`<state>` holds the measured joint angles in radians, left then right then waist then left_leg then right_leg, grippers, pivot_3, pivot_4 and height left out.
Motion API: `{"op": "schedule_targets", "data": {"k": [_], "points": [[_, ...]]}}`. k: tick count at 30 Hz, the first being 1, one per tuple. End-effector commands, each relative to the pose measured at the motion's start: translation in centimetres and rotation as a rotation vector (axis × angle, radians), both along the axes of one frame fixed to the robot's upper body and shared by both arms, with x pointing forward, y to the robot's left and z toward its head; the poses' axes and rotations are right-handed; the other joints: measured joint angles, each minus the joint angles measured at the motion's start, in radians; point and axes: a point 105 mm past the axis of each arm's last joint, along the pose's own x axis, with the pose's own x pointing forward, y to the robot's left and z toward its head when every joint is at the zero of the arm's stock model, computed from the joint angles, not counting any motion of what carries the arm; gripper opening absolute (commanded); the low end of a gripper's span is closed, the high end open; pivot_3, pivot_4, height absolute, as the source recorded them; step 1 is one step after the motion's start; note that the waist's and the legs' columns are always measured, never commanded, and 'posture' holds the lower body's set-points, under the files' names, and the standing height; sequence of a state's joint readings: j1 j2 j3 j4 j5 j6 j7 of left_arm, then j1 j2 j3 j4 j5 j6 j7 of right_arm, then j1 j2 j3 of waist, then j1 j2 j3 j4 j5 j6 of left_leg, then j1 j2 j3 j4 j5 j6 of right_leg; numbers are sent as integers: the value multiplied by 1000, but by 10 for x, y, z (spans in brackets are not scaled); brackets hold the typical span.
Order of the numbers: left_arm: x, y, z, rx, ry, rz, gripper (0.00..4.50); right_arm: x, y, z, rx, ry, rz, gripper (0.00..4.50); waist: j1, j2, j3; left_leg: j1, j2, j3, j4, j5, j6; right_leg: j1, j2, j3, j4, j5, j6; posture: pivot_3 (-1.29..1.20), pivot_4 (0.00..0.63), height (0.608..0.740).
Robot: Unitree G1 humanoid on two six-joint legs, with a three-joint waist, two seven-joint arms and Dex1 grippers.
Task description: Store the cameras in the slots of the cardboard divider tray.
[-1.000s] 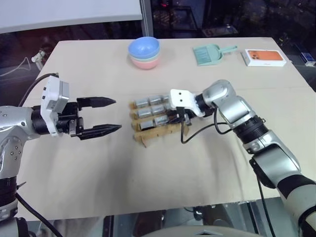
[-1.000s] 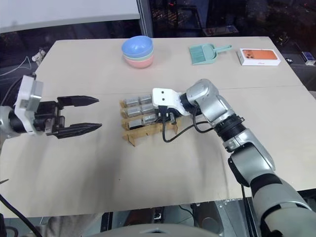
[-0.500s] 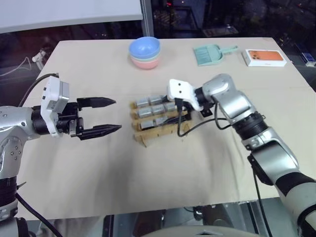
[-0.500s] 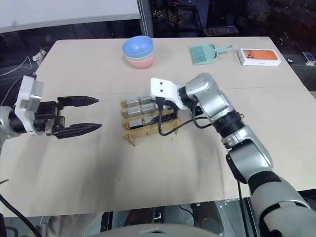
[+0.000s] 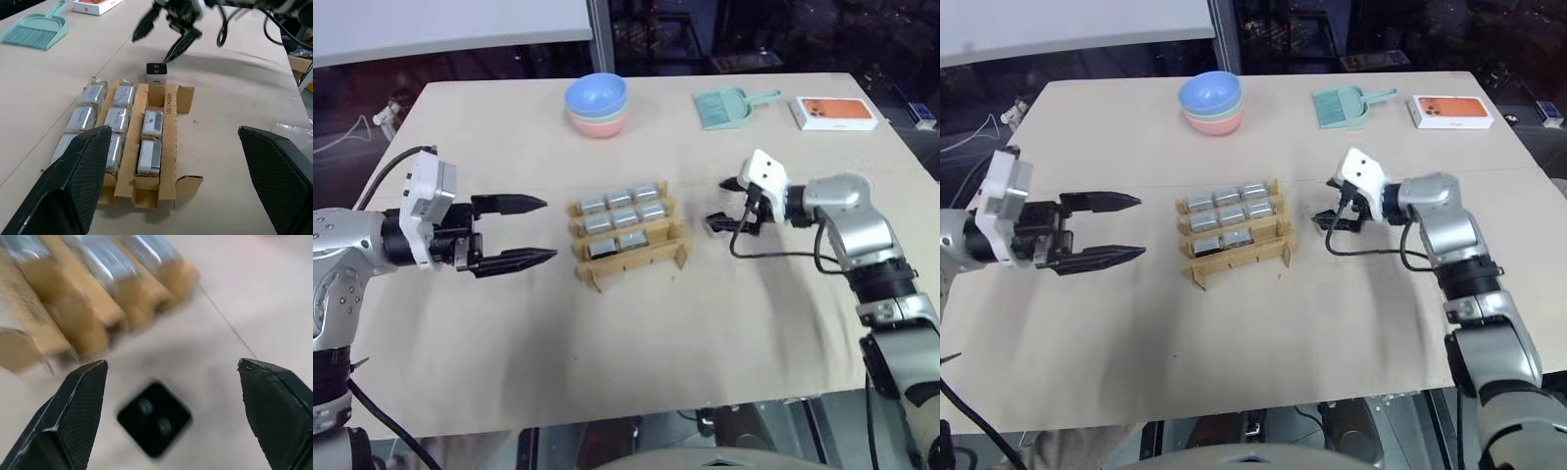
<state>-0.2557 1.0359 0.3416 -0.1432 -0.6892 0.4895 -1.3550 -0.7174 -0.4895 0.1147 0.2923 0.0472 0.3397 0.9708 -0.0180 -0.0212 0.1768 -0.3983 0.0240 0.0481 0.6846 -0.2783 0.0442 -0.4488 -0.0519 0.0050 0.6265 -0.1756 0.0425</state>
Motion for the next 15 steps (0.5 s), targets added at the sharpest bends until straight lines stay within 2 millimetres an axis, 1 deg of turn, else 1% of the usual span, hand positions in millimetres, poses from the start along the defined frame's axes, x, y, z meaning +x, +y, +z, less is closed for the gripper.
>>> {"op": "schedule_targets", "data": {"k": [1,3,5,6,9,11,15], "points": [[0,-1,7,9,-33,-16,4291,3,-7,7,89,-67,-163,4236,1,0,0,0,0,0,0,0,0,0,0,0,0,0,0,0,150,740],[0,-1,6,10,-30,-21,4291,0,-8,-7,98,-53,-226,4236,1,0,0,0,0,0,0,0,0,0,0,0,0,0,0,0,150,740],[1,-2,6,12,-27,-26,4291,-5,-4,-22,120,-26,-275,4236,1,0,0,0,0,0,0,0,0,0,0,0,0,0,0,0,150,740],[2,-2,6,13,-27,-27,4291,-7,-2,-27,129,-15,-286,4236,1,0,0,0,0,0,0,0,0,0,0,0,0,0,0,0,150,740],[2,-2,6,17,-23,-32,4291,-8,1,-33,148,-18,-349,4236,0,-1,0,1,0,0,0,0,0,1,0,1,0,0,0,0,150,740],[2,-2,6,21,-22,-34,4291,-12,9,-35,189,15,-350,4236,0,-1,-1,1,0,0,0,0,0,1,0,1,0,0,0,0,150,740],[2,-1,7,24,-22,-37,4291,-17,17,-32,213,32,-340,4236,1,-1,-1,1,0,0,0,0,0,1,0,1,0,0,0,0,150,740]]}}
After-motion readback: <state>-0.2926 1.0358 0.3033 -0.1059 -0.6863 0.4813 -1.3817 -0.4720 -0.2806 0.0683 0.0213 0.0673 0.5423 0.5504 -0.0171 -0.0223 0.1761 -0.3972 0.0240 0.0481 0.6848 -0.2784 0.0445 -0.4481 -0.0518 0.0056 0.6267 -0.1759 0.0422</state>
